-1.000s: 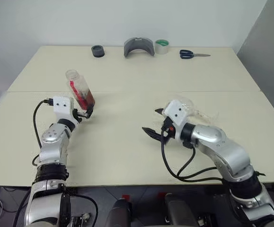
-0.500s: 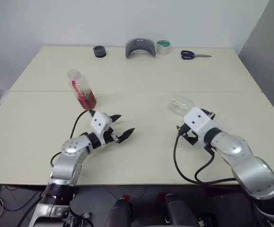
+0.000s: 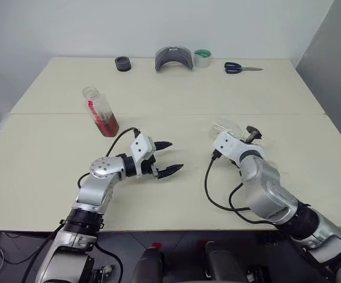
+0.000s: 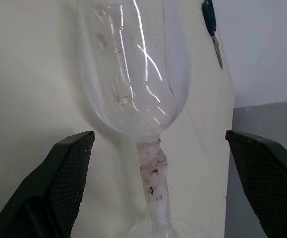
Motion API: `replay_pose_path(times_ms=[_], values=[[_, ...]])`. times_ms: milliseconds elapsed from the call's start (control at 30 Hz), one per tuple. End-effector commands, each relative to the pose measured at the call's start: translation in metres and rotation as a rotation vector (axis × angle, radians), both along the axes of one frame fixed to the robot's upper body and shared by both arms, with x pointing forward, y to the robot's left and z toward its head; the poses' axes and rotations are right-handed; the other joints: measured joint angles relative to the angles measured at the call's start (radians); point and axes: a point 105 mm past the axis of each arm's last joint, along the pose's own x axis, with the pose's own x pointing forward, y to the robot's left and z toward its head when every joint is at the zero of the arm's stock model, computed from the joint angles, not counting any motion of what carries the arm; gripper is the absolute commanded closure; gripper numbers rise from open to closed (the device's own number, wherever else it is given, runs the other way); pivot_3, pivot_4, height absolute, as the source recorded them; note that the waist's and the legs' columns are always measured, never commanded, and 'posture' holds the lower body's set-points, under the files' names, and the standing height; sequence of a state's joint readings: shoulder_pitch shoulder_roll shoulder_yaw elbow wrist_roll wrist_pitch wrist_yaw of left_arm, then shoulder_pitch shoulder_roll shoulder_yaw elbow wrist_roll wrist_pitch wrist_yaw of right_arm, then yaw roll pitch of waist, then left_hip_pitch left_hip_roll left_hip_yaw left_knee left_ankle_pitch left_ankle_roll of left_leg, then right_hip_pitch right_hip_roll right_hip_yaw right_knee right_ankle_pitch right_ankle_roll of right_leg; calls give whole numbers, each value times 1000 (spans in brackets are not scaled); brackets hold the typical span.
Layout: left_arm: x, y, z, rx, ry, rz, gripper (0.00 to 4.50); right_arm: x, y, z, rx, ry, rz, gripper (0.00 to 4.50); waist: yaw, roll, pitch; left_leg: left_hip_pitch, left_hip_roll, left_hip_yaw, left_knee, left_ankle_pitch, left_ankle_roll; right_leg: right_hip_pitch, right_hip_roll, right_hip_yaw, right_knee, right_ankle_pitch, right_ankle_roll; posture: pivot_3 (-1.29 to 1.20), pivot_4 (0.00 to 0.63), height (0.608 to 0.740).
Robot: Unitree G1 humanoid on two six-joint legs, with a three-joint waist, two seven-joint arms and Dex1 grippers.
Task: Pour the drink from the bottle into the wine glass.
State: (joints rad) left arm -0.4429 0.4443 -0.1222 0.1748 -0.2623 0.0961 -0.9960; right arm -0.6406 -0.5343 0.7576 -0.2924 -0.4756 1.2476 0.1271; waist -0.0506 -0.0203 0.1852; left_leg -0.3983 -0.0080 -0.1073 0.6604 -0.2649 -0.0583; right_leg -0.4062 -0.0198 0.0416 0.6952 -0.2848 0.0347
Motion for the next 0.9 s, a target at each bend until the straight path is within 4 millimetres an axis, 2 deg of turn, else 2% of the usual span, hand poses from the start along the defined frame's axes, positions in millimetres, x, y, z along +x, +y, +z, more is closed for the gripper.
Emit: replay_pose_path(times_ms=[33,200,267,300,500,633,767,900], values=[[-1,-7,7,-3,-40,-32,14,8,1,11,-57,-57,-2,0,0,0,0,0,0,0,0,0,0,0,0,0,0,0,0,0,150,740],[0,-10,7,-11,-44,-40,14,20,-6,6,-121,-51,-11,0,-1,0,0,0,0,0,0,0,0,0,0,0,0,0,0,0,150,740],[0,-11,7,-12,-47,-41,0,22,-8,4,-130,-47,-14,371,-1,0,0,0,0,0,0,0,0,0,0,0,0,0,0,0,150,740],[0,-11,8,-14,-47,-40,0,23,-8,3,-129,-39,-8,605,-1,0,0,0,0,0,0,0,0,0,0,0,0,0,0,0,150,740],[1,-11,8,-19,-49,-35,0,26,-2,0,-134,-23,21,2768,-4,0,0,0,0,0,0,0,0,0,0,0,0,0,0,0,150,740],[0,-11,7,-23,-47,-29,0,28,2,11,-115,-53,36,4112,-7,0,0,0,0,0,0,0,0,0,0,0,1,0,0,0,150,740],[-2,-8,7,-29,-35,-12,0,31,11,37,90,-90,40,4187,-7,0,0,0,0,0,0,0,0,-1,0,0,1,0,0,0,150,740],[-2,7,9,-32,15,14,0,42,39,58,617,-87,156,4187,-12,0,0,0,1,0,0,0,0,-1,1,0,1,0,0,0,150,740]])
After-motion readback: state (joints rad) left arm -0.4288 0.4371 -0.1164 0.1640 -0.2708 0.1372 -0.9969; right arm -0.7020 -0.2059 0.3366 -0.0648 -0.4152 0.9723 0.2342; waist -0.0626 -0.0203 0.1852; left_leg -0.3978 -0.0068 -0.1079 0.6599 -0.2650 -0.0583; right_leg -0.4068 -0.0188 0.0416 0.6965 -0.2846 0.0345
